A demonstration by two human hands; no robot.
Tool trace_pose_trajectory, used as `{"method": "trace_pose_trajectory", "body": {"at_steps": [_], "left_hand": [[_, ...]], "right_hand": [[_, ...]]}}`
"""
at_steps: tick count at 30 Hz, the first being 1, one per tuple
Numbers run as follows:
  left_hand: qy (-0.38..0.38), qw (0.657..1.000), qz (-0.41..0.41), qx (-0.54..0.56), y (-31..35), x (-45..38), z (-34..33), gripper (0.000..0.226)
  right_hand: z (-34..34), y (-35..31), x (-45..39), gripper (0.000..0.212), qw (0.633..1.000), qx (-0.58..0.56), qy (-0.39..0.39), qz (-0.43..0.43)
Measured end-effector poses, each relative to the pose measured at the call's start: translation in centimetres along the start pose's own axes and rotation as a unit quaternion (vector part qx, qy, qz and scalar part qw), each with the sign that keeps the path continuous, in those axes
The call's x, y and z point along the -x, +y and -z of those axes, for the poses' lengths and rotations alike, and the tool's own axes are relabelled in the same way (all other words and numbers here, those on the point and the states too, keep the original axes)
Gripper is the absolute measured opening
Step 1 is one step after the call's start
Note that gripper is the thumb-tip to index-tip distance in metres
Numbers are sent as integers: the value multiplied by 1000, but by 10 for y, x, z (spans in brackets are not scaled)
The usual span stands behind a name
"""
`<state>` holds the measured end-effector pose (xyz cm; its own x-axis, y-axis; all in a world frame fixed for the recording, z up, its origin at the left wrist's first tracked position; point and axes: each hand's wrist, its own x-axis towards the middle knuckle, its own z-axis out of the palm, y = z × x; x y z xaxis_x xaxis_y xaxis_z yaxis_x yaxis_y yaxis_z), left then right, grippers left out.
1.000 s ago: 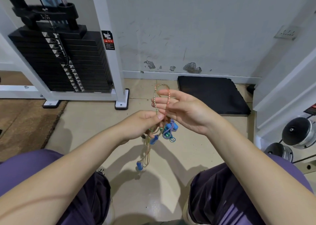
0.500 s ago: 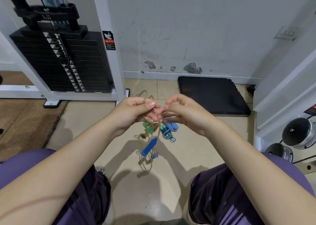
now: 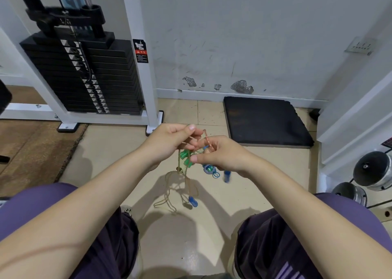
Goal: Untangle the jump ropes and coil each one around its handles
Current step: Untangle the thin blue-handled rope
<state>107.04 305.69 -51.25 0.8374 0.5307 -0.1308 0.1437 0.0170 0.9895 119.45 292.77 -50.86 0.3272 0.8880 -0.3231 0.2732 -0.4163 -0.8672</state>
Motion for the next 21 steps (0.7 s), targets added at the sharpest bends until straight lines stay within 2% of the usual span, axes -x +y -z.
{"method": "trace_pose_trajectory", "body": {"at_steps": [3, 6, 11, 16, 18, 21], "left_hand": [[-9, 999, -11, -40, 1, 2, 3, 28], [-45, 999, -13, -1, 4, 4, -1, 31], [-106, 994, 8, -10, 1, 7, -6, 34], [22, 999, -10, 27, 4, 2, 0, 17], [-19, 1000, -8, 0, 2, 1, 3, 24], [-139, 984, 7, -114, -9, 3, 0, 24]], "right_hand": [[0, -1, -1, 23, 1000, -21, 2, 1], [-4, -2, -1, 25, 998, -51, -10, 24], [-8, -4, 0, 8, 996, -68, 16, 52], [9, -14, 6, 10, 976, -185, 69, 89], [17, -14, 5, 9, 967, -222, 61, 107], [23, -16, 7, 8, 962, -242, 56, 116]]}}
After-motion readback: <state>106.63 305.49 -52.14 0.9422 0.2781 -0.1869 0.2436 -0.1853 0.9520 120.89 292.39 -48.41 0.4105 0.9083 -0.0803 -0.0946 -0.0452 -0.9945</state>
